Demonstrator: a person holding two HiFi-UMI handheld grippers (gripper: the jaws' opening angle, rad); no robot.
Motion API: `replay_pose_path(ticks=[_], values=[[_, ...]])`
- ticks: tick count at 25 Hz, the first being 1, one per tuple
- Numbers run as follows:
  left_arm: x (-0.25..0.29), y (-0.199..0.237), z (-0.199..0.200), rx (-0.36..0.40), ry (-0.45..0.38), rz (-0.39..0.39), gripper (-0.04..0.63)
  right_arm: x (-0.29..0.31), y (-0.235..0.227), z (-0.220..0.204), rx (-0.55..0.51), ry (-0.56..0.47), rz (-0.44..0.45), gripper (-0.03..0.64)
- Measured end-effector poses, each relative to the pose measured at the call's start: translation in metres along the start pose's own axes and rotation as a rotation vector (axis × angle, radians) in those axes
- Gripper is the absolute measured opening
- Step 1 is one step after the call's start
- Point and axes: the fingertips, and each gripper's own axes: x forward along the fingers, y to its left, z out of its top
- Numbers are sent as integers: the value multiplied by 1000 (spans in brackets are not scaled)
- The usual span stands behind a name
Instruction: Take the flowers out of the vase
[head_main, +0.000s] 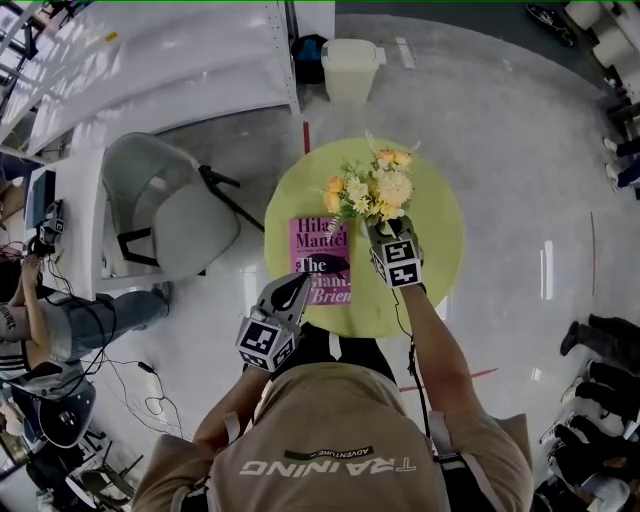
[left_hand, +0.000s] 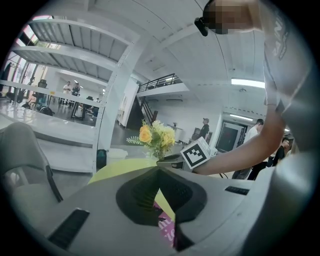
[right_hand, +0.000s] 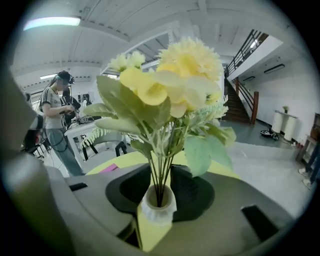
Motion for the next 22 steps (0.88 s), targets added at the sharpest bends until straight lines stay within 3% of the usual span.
replay_pose_path(ticks=[5,22], values=[[0,1,-3,2,7,-5,11,-8,-3,5,-11,-36,-25,60],[17,-30,22,35,-35,-84,11,-123,-14,118,-37,-328,-52,55]])
